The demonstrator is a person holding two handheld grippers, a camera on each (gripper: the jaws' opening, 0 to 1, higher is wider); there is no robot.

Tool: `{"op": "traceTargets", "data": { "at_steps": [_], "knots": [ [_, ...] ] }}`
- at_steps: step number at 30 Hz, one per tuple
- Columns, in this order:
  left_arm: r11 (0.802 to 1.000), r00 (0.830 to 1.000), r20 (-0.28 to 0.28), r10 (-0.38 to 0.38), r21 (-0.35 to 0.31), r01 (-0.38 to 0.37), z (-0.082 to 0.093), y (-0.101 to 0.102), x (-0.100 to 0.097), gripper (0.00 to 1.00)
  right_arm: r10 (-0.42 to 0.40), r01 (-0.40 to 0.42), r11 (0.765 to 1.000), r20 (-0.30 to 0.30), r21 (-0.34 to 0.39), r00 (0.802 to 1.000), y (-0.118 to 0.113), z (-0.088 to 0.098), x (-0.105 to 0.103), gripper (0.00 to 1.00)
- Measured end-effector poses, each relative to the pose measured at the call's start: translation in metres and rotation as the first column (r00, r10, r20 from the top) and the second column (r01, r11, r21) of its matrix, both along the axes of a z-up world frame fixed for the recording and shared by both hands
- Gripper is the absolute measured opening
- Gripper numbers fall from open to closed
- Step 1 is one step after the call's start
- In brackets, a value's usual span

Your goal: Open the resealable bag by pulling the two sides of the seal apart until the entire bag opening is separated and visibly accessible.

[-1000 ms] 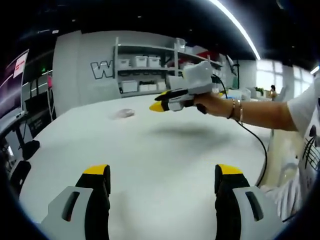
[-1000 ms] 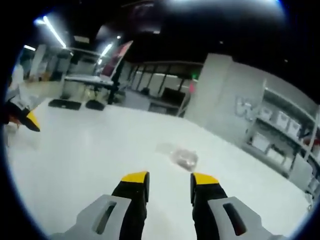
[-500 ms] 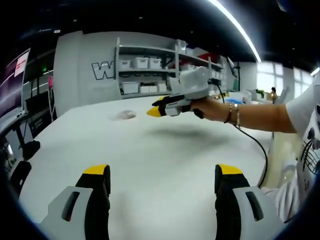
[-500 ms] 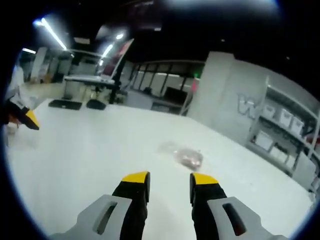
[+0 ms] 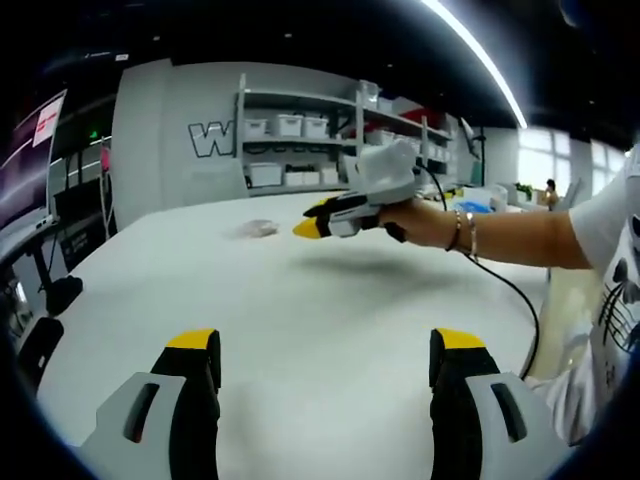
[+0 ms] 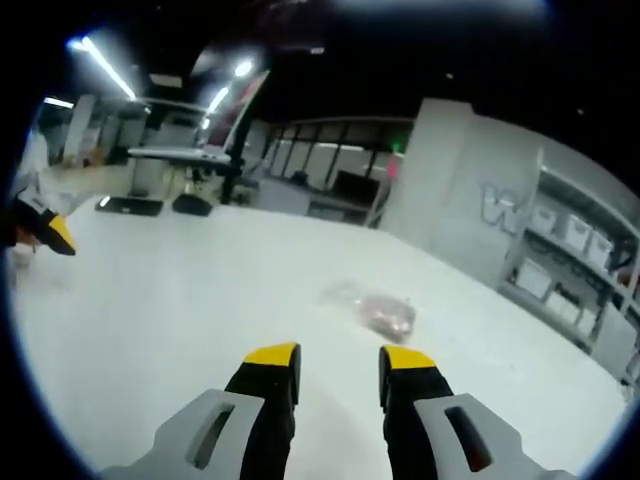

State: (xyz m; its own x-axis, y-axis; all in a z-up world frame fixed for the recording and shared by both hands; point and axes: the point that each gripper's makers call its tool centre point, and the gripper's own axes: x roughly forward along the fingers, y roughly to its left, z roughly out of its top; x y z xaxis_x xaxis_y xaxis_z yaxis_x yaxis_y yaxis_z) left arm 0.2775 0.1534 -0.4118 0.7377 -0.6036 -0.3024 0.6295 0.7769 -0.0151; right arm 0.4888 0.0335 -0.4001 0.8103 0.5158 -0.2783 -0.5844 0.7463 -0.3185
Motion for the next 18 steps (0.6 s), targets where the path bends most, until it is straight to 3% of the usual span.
{"op": "traceTargets", "data": {
  "at_steps": [18],
  "knots": [
    [1.0,1.0,-0.011,0.0,-0.005,0.0,-0.004,0.001,0.006,0.85,0.006,-0.006,1.0,-0.024,-0.02,1.0,0.006,-0.013,0.017,0.28]
  ]
}}
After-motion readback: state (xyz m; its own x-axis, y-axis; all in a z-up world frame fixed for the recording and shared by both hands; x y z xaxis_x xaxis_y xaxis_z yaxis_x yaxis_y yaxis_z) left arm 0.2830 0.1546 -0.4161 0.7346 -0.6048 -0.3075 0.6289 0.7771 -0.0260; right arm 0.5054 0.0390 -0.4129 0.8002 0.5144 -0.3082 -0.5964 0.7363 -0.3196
